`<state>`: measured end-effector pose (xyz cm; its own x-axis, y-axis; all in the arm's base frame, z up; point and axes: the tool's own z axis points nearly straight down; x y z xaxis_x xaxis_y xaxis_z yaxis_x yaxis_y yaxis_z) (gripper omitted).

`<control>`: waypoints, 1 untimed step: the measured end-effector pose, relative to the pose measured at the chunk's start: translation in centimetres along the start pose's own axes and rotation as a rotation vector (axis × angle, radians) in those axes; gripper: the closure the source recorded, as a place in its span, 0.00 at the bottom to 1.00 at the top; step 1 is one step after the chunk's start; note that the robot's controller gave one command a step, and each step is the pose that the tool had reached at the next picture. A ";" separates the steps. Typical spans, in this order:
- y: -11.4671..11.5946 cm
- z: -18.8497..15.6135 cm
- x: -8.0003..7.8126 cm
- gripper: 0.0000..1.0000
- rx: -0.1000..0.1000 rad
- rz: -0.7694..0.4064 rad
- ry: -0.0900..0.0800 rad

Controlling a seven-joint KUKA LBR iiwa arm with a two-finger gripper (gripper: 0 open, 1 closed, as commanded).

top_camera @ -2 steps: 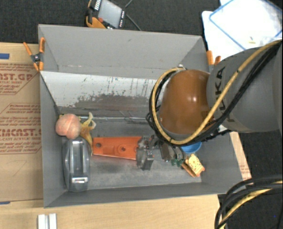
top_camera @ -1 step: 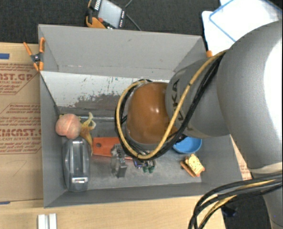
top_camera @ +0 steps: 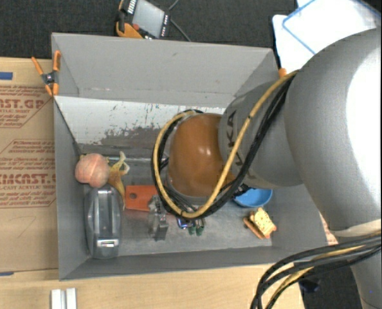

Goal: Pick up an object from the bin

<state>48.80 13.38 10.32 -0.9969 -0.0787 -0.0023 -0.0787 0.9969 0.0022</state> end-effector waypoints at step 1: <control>0.7 3.3 -2.5 1.00 -0.001 -0.216 0.000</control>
Offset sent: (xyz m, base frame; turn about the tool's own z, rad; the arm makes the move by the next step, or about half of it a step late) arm 0.0000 0.0000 0.0000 0.0000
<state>51.23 14.28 7.00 -0.9569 -0.2902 -0.0028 -0.2903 0.9569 0.0030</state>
